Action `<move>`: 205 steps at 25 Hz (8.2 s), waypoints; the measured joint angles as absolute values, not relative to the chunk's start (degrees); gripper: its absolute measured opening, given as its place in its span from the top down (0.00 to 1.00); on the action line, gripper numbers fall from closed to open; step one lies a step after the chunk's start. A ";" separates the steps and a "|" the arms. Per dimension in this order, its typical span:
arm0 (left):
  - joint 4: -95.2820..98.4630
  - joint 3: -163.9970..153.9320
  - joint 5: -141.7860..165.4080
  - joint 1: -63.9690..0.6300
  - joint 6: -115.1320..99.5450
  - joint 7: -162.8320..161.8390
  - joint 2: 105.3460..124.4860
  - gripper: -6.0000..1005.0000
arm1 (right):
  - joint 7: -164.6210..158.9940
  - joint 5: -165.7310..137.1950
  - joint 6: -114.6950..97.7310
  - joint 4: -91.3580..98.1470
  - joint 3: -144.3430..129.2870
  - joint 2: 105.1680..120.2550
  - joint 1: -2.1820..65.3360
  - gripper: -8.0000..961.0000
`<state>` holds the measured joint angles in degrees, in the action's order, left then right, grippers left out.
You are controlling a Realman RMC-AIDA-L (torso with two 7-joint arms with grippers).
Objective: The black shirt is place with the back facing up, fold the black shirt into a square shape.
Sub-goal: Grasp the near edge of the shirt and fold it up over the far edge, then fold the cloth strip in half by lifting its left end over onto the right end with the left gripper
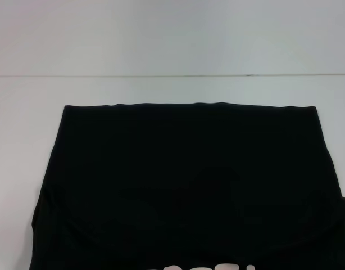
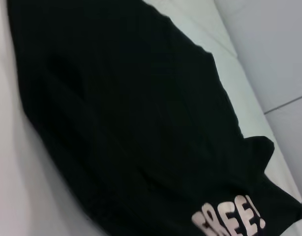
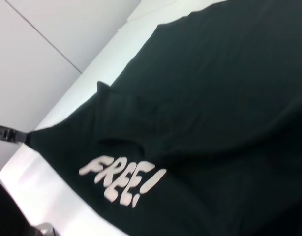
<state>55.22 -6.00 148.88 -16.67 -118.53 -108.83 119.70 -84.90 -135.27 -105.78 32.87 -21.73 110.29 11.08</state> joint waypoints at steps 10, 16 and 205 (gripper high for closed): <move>51.55 -5.49 143.63 -27.46 -114.58 -110.51 116.21 0.99 | -84.60 -135.00 -105.47 33.25 -13.27 110.11 18.05 0.95; 42.64 -5.56 142.33 -37.05 -99.63 -112.68 111.66 0.99 | -85.22 -134.65 -102.51 33.24 -6.53 109.46 24.69 0.95; 51.54 -18.37 149.91 -31.67 -83.43 -120.87 117.95 0.95 | -105.18 -132.19 -80.27 30.84 -26.06 108.76 27.79 0.94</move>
<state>51.54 -18.37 149.91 -31.67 -83.43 -120.87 117.95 -105.18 -132.19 -80.27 30.84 -26.06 108.76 27.79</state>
